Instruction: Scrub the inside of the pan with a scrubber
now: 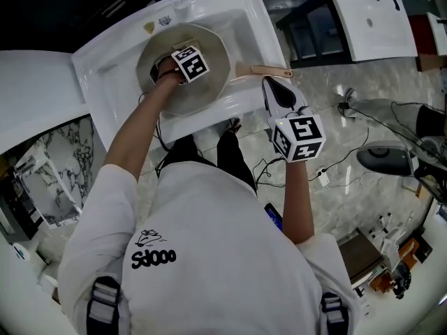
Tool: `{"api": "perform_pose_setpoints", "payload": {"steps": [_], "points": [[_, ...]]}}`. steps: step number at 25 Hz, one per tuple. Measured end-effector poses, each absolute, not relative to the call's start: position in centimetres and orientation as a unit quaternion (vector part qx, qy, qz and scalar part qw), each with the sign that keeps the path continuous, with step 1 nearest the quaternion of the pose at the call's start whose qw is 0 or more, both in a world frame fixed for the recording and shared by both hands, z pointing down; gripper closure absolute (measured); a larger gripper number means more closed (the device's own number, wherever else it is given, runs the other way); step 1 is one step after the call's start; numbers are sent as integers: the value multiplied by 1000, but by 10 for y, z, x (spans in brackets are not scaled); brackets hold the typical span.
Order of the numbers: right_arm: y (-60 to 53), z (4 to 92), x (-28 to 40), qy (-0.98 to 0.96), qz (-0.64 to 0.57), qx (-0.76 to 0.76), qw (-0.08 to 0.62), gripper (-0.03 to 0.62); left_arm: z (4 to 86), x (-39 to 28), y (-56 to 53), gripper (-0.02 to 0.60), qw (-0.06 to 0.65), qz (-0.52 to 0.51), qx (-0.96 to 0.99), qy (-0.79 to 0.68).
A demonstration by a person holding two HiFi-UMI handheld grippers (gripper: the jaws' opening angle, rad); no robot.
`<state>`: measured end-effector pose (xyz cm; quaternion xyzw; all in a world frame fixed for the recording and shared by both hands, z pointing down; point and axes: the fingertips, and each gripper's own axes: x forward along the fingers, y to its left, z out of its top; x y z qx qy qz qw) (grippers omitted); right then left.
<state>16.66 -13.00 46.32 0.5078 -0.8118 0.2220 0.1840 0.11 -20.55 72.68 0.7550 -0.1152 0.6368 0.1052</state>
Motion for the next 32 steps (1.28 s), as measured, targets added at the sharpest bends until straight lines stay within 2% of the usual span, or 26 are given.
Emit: {"api": "perform_pose_setpoints", "payload": {"steps": [6,19,27,32], "points": [[-126,458,186,-805,218,521,181,583,722,33,-208,518,88,626,765,-120],[-150,427,182,-826,175,511,164,585,644,69,-222,518,146,491,840,-181],[-183,393,160,-849,131,489,147,583,563,44,-240,518,81,439,863,-238],[-206,363,144,-864,94,477,132,583,503,29,-249,518,59,362,891,-269]]}}
